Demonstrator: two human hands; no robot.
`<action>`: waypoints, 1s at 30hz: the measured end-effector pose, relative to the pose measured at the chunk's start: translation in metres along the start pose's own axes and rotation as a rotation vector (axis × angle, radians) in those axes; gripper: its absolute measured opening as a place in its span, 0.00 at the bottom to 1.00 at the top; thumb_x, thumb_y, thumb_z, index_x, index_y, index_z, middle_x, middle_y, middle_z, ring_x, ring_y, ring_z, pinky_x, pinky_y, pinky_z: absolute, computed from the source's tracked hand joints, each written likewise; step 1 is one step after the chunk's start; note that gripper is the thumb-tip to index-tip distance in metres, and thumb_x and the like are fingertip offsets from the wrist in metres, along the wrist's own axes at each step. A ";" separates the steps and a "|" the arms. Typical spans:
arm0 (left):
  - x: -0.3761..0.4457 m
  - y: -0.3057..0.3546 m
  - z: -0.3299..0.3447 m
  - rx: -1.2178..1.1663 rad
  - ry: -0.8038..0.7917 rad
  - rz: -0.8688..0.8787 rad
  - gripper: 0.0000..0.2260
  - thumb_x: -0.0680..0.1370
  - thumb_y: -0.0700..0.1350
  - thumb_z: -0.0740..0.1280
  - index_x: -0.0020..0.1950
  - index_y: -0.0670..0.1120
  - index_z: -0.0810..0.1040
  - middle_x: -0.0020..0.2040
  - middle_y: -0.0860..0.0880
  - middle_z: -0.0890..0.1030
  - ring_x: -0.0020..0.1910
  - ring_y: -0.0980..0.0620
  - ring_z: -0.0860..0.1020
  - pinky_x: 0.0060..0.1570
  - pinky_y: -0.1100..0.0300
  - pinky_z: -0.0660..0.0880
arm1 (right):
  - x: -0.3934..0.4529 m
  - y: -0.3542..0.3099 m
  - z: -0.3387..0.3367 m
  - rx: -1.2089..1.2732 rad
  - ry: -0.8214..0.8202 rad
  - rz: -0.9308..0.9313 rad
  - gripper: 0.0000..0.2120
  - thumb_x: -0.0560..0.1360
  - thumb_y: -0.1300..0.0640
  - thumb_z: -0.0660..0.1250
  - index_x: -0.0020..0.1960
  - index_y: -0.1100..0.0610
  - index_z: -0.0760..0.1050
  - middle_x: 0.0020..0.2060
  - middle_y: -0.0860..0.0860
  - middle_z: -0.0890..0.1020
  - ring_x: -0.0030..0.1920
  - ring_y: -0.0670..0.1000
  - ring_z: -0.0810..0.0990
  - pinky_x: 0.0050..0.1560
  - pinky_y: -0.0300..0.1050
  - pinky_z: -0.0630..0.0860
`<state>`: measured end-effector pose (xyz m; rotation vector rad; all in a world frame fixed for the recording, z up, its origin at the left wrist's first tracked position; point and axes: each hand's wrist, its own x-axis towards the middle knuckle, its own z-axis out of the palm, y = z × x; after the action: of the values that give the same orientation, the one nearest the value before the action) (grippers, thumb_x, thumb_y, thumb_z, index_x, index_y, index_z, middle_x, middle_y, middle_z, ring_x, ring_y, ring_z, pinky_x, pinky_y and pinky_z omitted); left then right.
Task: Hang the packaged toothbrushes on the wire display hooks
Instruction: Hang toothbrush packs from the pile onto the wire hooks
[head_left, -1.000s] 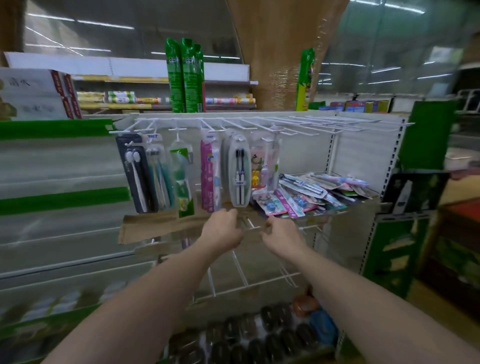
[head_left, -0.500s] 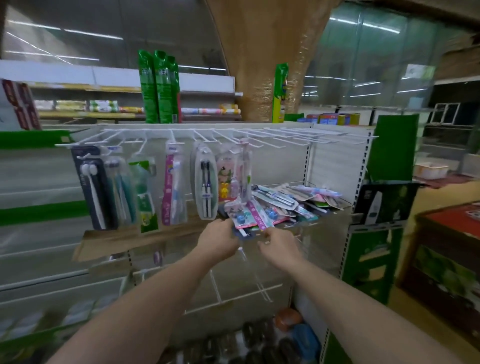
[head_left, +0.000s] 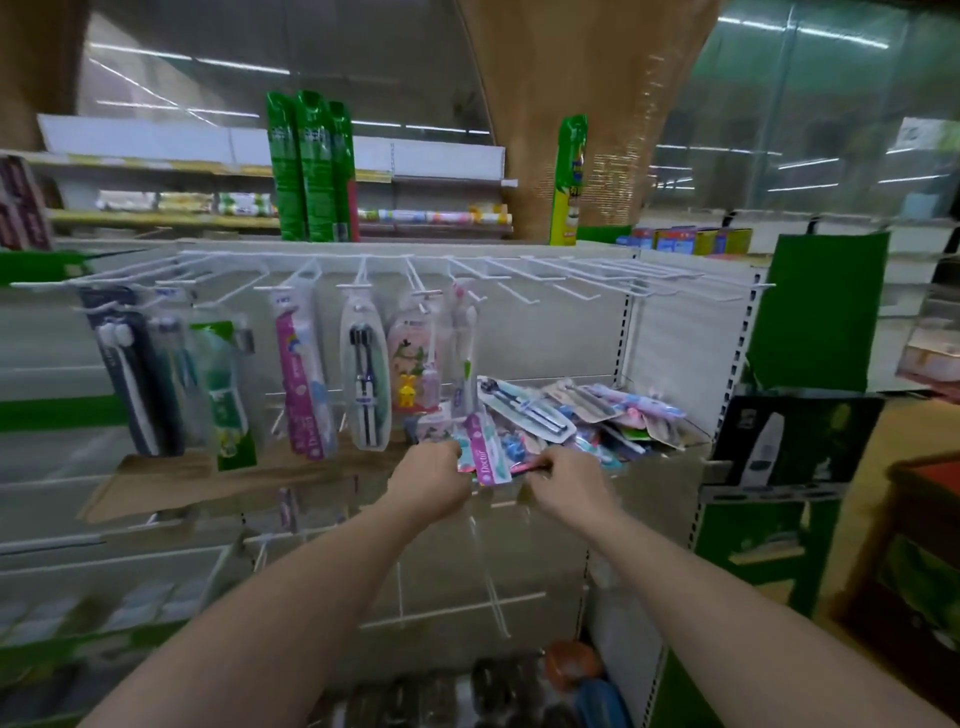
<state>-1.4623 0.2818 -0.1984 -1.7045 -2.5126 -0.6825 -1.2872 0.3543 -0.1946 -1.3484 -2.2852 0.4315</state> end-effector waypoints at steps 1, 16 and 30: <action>0.004 0.003 0.003 -0.003 0.006 -0.019 0.12 0.78 0.49 0.65 0.56 0.44 0.80 0.57 0.43 0.83 0.57 0.42 0.80 0.46 0.57 0.72 | 0.006 0.004 0.000 0.002 0.001 -0.005 0.10 0.76 0.48 0.67 0.53 0.50 0.81 0.48 0.49 0.85 0.49 0.53 0.82 0.50 0.51 0.80; 0.082 0.024 0.035 0.095 0.002 -0.164 0.11 0.76 0.48 0.62 0.51 0.46 0.82 0.47 0.45 0.83 0.46 0.44 0.81 0.44 0.54 0.79 | 0.095 0.023 0.009 -0.091 0.149 -0.026 0.20 0.80 0.47 0.62 0.69 0.53 0.76 0.63 0.56 0.78 0.63 0.58 0.74 0.61 0.50 0.73; 0.114 0.026 0.063 0.269 0.103 -0.139 0.19 0.81 0.60 0.61 0.52 0.46 0.80 0.51 0.43 0.84 0.51 0.42 0.83 0.39 0.55 0.71 | 0.132 0.017 0.042 -0.226 0.067 -0.032 0.27 0.78 0.43 0.64 0.74 0.51 0.68 0.70 0.54 0.71 0.69 0.59 0.68 0.64 0.53 0.69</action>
<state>-1.4710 0.4131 -0.2165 -1.3830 -2.5314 -0.4024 -1.3525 0.4772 -0.2092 -1.4066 -2.3515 0.1181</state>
